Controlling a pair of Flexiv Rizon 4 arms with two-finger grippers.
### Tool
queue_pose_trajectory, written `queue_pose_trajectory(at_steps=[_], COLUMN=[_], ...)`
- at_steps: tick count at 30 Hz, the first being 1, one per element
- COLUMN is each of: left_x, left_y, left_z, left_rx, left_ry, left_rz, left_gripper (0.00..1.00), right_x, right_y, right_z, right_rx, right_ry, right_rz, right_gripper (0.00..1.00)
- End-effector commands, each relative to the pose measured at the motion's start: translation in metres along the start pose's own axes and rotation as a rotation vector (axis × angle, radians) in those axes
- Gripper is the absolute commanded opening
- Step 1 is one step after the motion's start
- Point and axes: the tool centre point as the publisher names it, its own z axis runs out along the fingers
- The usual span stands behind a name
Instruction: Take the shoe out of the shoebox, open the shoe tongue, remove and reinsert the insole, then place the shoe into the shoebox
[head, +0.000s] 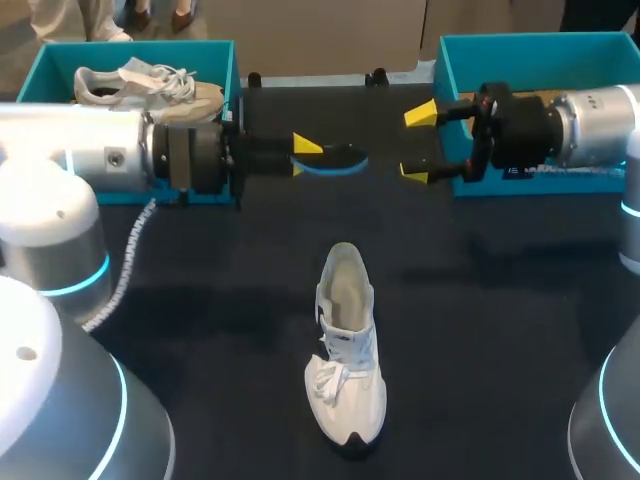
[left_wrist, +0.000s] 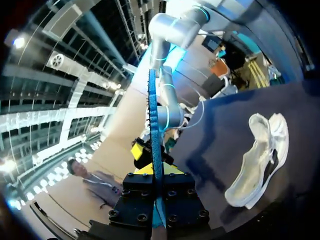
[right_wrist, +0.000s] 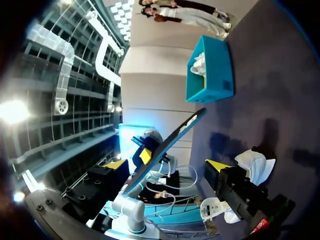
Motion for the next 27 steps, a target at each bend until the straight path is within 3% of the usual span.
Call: queue_pose_trajectory(at_steps=[1,3,8,10,12,26,27], left_x=[-0.004,-0.004,-0.011,-0.014,-0.014,-0.014,-0.01], left_y=[0.005,0.005,0.003,0.002,0.005,0.005,0.007], left_z=[-0.003,-0.003,-0.005,-0.006,-0.004,-0.004,-0.005], left_rx=[0.011,0.011,0.063,0.056,0.005,0.005,0.01], left_ry=[0.052,0.052,0.101,0.144,0.284,0.284,0.305], left_rz=[-0.011,-0.011,-0.411,-0.646,-0.982,-0.982,-1.081], left_gripper=[0.0,0.0,0.0,0.0,0.0,0.0,0.0], right_x=[0.002,0.002,0.002,0.002,0.002,0.002,0.002], right_y=[-0.004,-0.004,-0.004,-0.004,-0.004,-0.004,-0.004], right_z=[0.0,0.0,0.0,0.0,0.0,0.0,0.0], right_rx=[-0.015,-0.015,-0.015,-0.015,-0.015,-0.015,-0.015], right_ry=[-0.005,-0.005,-0.005,-0.005,-0.005,-0.005,-0.005], right_rz=[0.0,0.0,0.0,0.0,0.0,0.0,0.0], right_gripper=[1.0,1.0,1.0,1.0,1.0,1.0,1.0])
